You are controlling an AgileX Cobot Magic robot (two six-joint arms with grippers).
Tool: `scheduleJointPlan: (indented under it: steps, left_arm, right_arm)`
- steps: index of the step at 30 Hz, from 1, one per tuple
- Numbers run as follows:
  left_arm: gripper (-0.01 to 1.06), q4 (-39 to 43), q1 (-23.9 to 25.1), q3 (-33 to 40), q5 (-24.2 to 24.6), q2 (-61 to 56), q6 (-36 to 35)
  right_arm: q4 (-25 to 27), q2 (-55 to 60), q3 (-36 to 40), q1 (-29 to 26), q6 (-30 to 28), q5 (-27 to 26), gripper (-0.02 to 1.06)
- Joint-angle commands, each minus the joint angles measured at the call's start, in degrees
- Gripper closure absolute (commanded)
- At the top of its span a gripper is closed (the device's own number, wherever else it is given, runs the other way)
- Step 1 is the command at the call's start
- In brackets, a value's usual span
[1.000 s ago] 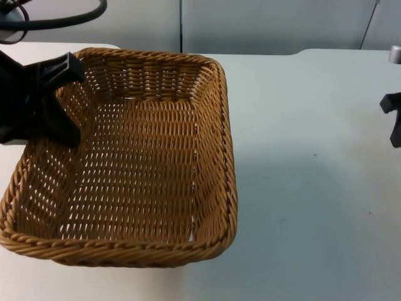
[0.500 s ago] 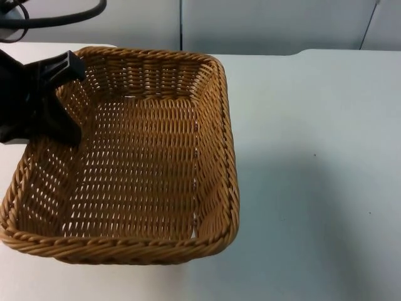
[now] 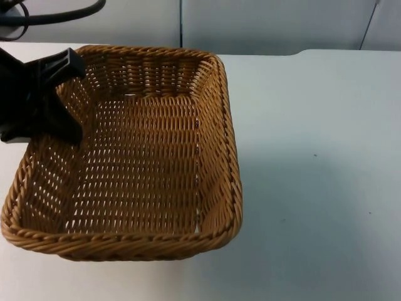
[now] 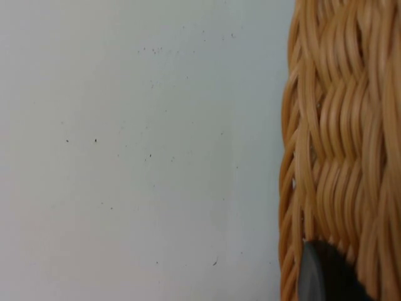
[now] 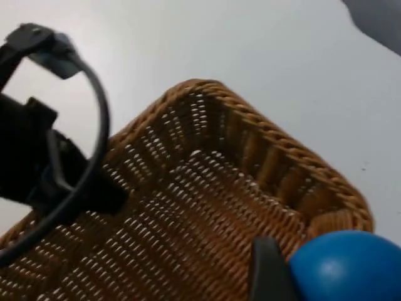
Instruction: Pick up the basket with the left hand and place the ball into the basket with the right hand.
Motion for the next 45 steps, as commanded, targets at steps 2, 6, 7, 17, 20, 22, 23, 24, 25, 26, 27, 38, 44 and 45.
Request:
scheduleJointPlan:
  steps: [2, 6, 7, 17, 20, 22, 23, 24, 25, 26, 27, 38, 44, 45]
  left_arm:
    - [1.05, -2.01, 0.12, -0.01, 0.28, -0.74, -0.19]
    - [1.05, -2.11, 0.12, -0.01, 0.17, -0.74, -0.19]
    - [1.05, -2.11, 0.12, -0.01, 0.17, -0.74, -0.19]
    - [1.05, -2.11, 0.12, -0.01, -0.06, -0.74, -0.19]
    - [1.05, -2.11, 0.12, -0.01, -0.18, -0.74, -0.19]
    - [1.05, -2.11, 0.12, -0.01, -0.18, -0.74, 0.08]
    - [1.05, -2.11, 0.12, -0.01, -0.18, -0.74, 0.08]
    - [1.05, -2.11, 0.12, -0.01, -0.18, -0.74, 0.08]
    - [1.05, -2.11, 0.12, -0.01, -0.18, -0.74, 0.08]
    - [1.05, -2.24, 0.12, -0.01, -0.18, -0.74, 0.08]
    - [1.05, -2.24, 0.12, -0.01, -0.18, -0.74, 0.08]
    - [1.05, -2.24, 0.12, -0.01, -0.42, -0.74, 0.08]
    - [1.05, -2.24, 0.12, -0.01, -0.63, -0.74, 0.08]
    - [1.05, -2.24, 0.12, -0.01, -0.63, -0.74, 0.08]
  right_arm:
    - [0.18, 3.42, 0.14, 2.07, 0.12, -0.74, 1.05]
    - [0.71, 8.63, 0.14, 3.19, 0.12, -0.53, 1.05]
    - [1.59, 9.87, 0.14, 3.19, 0.12, -0.53, 1.05]
    - [5.00, 18.92, 0.14, 3.19, -2.05, -2.27, 1.05]
    - [5.13, 20.12, 0.14, 3.19, -2.55, -2.91, 1.05]
    - [5.23, 21.09, 0.14, 3.19, -2.87, -3.48, 1.05]
    - [5.23, 21.60, 0.14, 3.19, -3.03, -3.97, 1.05]
    - [5.48, 21.88, 0.14, 3.19, -3.32, -4.42, 1.05]
    - [5.48, 21.88, 0.14, 3.19, -3.32, -4.42, 1.05]
    - [5.61, 22.11, 0.14, 3.19, -3.33, -4.95, 1.05]
    - [5.61, 22.49, 0.14, 3.19, -3.33, -5.46, 1.05]
    - [6.46, 23.44, 0.14, 3.19, -4.61, -5.79, 0.77]
    - [6.46, 23.19, 0.14, 3.19, -4.61, -5.62, 0.34]
    - [6.31, 22.94, 0.14, 3.19, -4.61, -5.49, 0.29]
